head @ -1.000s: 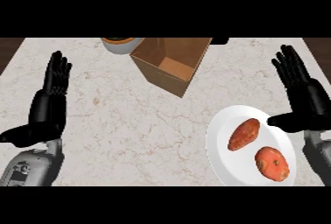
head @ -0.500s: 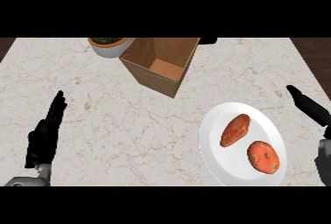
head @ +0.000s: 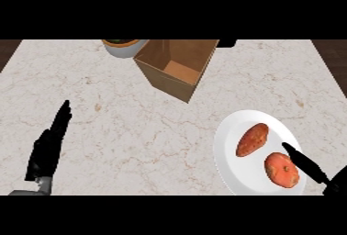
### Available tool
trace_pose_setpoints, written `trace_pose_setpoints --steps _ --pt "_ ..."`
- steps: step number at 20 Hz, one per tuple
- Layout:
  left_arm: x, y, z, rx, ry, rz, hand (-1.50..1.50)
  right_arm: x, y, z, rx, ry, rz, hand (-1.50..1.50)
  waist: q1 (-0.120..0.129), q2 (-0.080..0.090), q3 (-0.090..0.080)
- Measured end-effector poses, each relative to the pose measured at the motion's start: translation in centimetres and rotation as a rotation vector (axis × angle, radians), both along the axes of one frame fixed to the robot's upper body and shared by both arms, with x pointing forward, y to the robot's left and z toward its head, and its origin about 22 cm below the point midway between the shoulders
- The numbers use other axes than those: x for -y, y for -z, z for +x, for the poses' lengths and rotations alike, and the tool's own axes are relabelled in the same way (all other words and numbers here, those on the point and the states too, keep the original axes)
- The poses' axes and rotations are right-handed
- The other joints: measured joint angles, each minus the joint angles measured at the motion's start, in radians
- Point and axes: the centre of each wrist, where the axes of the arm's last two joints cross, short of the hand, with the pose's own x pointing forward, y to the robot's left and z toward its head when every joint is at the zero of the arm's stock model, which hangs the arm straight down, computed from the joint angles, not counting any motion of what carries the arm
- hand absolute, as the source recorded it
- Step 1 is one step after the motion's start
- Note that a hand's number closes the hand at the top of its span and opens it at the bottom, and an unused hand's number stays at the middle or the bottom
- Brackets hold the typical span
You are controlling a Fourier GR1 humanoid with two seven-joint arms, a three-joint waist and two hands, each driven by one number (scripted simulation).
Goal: Pick the sweet potato from the plate and place it in the cardboard box
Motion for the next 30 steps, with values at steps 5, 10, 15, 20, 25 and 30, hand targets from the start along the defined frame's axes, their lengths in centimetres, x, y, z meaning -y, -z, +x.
trace_pose_setpoints --steps 5,10,15,20,25,30 --pt "0.3 -0.6 0.3 0.007 0.020 0.003 0.00 0.5 1.4 -3.7 -0.283 -0.044 0.017 -1.50 0.019 0.007 -0.007" --pt "0.7 -0.9 0.7 0.008 0.042 0.004 0.00 0.0 0.3 -4.7 -0.520 -0.103 0.061 -1.50 0.040 0.011 -0.009" --pt "1.5 -1.2 0.8 0.006 0.060 0.003 0.00 -1.8 -2.6 -3.0 -0.677 -0.118 0.080 -1.50 0.055 0.009 -0.005" --pt "1.2 -1.3 1.0 -0.004 0.056 0.001 0.00 -4.8 -6.3 -0.8 -0.750 -0.104 0.051 -1.50 0.048 0.005 0.000" --pt "1.2 -0.8 0.7 -0.006 0.050 -0.005 0.00 -8.2 -7.5 0.1 -0.776 -0.117 0.015 -1.50 0.041 0.003 0.003" --pt "1.1 -1.2 0.8 -0.004 0.041 -0.004 0.00 -10.5 -7.5 0.9 -0.789 -0.113 0.007 -1.50 0.035 0.002 0.006"
